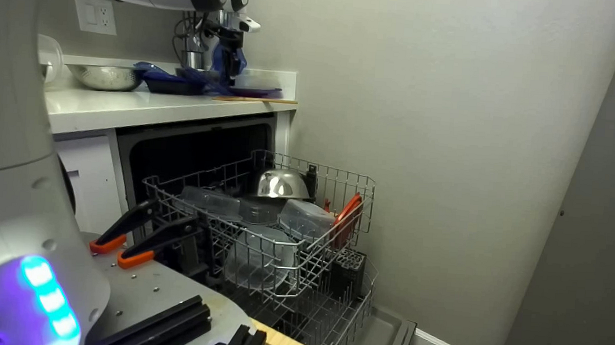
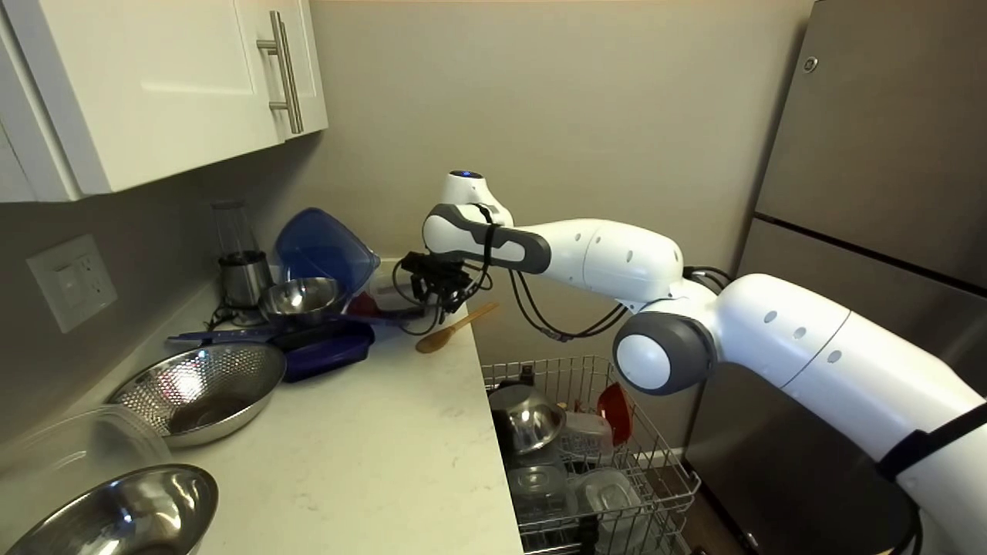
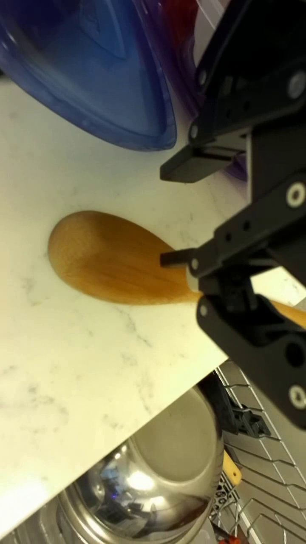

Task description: Pick up the wooden spoon from the counter and put it in the dishwasher.

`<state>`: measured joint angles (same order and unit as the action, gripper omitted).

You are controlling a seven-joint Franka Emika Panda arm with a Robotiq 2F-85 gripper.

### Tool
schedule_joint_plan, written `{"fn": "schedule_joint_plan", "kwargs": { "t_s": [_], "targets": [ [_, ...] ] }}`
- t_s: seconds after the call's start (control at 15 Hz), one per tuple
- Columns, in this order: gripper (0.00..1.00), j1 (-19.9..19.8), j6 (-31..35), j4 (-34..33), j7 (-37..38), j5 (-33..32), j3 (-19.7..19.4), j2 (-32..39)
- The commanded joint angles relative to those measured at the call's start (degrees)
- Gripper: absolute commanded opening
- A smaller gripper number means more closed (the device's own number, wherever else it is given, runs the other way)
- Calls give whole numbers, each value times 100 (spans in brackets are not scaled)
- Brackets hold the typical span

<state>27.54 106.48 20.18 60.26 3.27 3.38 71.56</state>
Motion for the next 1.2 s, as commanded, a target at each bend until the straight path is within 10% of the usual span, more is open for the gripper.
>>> {"fn": "schedule_joint_plan", "kwargs": {
  "t_s": [0.0, 0.07, 0.13, 0.6, 1.13],
  "targets": [
    [77, 67, -363, 138, -249, -198, -104, -276],
    [83, 88, -443, 134, -304, -220, -108, -312],
    [64, 46, -201, 91, -122, -142, -55, -166],
    [96, 81, -297, 93, -156, -173, -85, -227],
    [100, -213, -1051, 247, 46, 321, 315, -380]
  ]
}}
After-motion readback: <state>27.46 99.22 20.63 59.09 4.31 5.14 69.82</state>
